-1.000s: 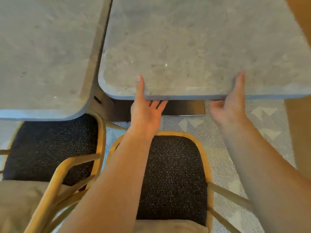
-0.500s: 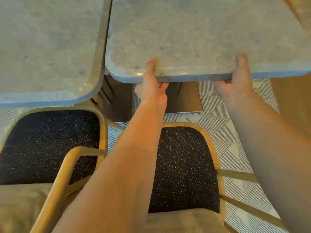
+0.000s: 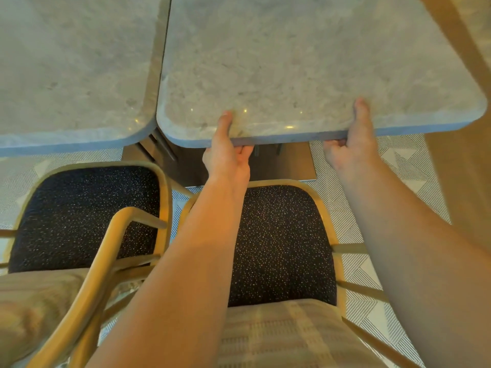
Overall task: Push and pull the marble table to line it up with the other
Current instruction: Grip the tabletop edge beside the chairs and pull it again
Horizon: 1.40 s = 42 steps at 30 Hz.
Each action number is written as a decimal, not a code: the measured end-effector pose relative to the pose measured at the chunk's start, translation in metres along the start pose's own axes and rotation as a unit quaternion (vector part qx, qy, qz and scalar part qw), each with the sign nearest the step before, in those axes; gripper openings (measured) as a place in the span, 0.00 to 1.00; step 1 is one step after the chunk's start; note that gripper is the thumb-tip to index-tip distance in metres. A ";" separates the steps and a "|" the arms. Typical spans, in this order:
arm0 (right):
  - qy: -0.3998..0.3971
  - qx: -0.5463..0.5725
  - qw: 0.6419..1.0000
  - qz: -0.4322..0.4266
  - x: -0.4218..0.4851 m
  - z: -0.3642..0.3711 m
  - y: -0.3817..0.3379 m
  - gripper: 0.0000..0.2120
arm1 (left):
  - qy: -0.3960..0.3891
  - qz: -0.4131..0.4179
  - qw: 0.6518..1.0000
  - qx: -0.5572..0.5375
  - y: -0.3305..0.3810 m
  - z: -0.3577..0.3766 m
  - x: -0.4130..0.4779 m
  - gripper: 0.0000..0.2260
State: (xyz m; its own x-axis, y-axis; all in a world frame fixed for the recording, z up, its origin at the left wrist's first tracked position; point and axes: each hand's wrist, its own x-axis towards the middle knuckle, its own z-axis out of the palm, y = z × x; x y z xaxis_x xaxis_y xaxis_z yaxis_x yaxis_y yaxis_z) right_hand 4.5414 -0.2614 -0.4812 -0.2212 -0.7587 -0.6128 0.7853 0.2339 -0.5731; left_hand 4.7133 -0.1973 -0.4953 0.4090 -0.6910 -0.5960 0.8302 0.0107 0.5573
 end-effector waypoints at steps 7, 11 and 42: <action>0.011 0.000 1.000 0.013 -0.010 -0.014 0.002 0.20 | 0.004 -0.012 1.000 -0.003 0.000 -0.012 -0.012 0.23; 0.014 0.004 1.000 0.009 -0.010 -0.015 0.003 0.20 | 0.012 -0.018 1.000 0.003 0.002 -0.012 -0.014 0.25; -0.349 -0.202 0.914 -0.042 -0.337 0.003 -0.103 0.25 | -0.092 0.316 0.926 0.186 0.146 -0.009 -0.359 0.19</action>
State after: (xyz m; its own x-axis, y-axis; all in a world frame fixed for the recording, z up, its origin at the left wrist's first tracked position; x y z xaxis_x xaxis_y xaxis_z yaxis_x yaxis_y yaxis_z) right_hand 4.5369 -0.0313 -0.2141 0.2634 -0.9542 -0.1416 0.4732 0.2558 -0.8430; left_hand 4.6916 0.0587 -0.2053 0.6683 -0.7439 0.0059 0.2467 0.2291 0.9416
